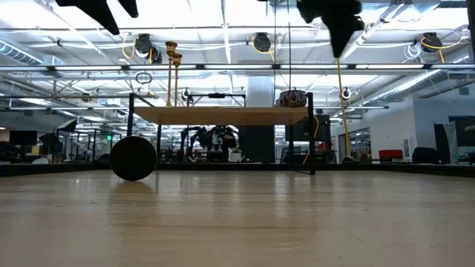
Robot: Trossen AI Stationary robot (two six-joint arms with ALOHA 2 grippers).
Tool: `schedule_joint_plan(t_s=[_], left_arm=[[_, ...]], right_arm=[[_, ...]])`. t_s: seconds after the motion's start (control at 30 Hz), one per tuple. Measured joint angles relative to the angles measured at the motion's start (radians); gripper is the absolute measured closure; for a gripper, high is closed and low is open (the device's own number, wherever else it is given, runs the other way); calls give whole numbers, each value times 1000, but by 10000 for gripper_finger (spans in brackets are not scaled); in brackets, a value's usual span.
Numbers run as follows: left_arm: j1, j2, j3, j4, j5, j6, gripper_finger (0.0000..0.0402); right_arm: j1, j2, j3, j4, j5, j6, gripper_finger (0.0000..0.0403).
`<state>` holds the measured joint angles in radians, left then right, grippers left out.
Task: Pick & Place candle stick holders
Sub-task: Put the red white scented candle on the shelf
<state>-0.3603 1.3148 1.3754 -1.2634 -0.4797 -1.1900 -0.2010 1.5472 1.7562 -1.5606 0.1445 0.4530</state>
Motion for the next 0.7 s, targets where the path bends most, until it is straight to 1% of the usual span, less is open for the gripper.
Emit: schedule_joint_plan(t_s=[0.1, 0.3, 0.37, 0.5, 0.6, 0.7], left_arm=[[0, 0, 0, 17, 0, -12, 128], [0, 0, 0, 39, 0, -18, 128], [0, 0, 0, 39, 0, -19, 128], [0, 0, 0, 38, 0, -25, 128], [0, 0, 0, 38, 0, -27, 128], [0, 0, 0, 37, -1, -23, 128]], right_arm=[[22, -52, -101, 64, -23, -19, 403], [25, -144, -270, 278, -117, -105, 403], [12, -172, -323, 356, -146, -119, 403], [-9, -224, -426, 523, -147, -160, 403], [-32, -251, -496, 621, -179, -170, 403], [-53, -264, -559, 680, -207, -168, 403]])
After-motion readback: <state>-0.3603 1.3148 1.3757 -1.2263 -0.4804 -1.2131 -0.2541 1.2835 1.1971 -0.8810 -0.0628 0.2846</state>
